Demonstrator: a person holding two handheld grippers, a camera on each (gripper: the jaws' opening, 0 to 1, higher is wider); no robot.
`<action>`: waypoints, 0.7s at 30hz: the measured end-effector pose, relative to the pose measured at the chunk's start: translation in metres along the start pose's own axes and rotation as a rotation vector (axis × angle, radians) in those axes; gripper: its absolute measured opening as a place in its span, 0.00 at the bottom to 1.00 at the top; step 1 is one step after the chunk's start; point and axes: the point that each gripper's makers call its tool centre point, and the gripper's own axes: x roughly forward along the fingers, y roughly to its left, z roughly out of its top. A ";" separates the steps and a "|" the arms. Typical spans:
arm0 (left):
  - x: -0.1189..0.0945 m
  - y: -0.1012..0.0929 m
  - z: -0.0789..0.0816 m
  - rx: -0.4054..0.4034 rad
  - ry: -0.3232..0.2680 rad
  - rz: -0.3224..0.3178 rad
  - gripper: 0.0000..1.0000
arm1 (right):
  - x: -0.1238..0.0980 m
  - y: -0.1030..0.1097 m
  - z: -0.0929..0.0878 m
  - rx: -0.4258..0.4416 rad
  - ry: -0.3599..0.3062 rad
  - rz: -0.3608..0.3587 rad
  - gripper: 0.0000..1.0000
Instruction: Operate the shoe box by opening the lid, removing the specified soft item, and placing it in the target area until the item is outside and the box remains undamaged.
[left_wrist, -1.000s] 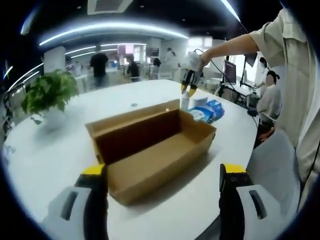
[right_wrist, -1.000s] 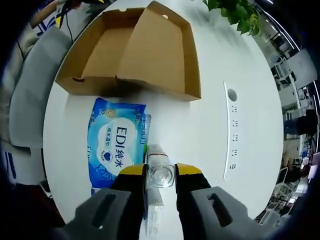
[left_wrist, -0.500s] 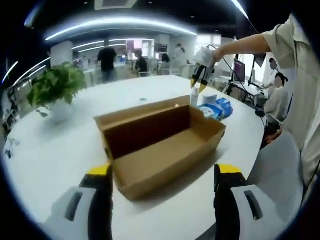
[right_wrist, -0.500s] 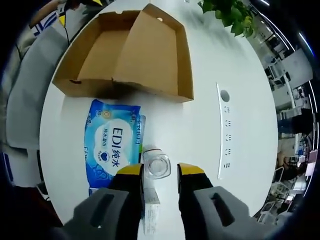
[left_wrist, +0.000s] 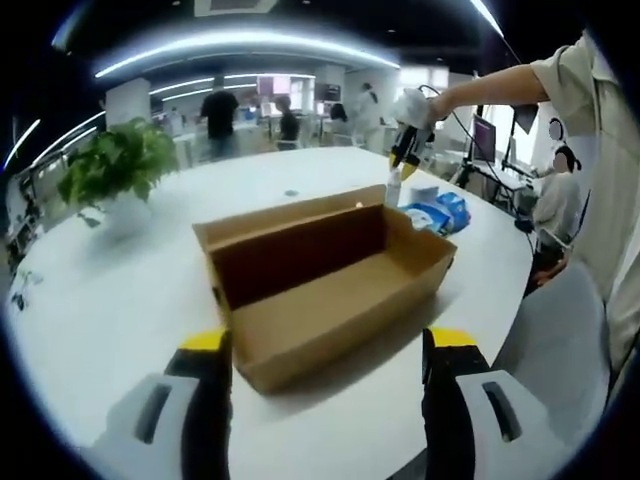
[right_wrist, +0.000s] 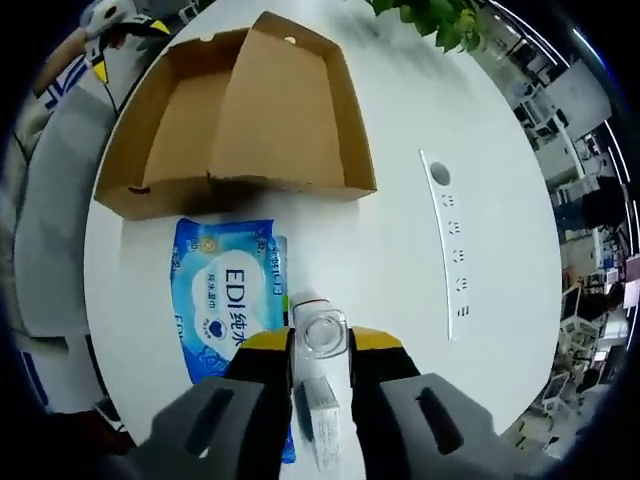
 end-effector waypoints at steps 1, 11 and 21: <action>0.000 0.000 0.000 0.000 -0.001 0.001 0.79 | 0.000 0.000 0.000 0.000 0.000 -0.002 0.19; -0.002 0.014 0.000 -0.032 0.000 0.050 0.70 | -0.010 0.002 0.006 0.006 -0.018 -0.018 0.27; 0.003 0.032 -0.002 -0.062 0.032 0.128 0.49 | -0.019 0.001 0.032 0.099 -0.101 -0.034 0.31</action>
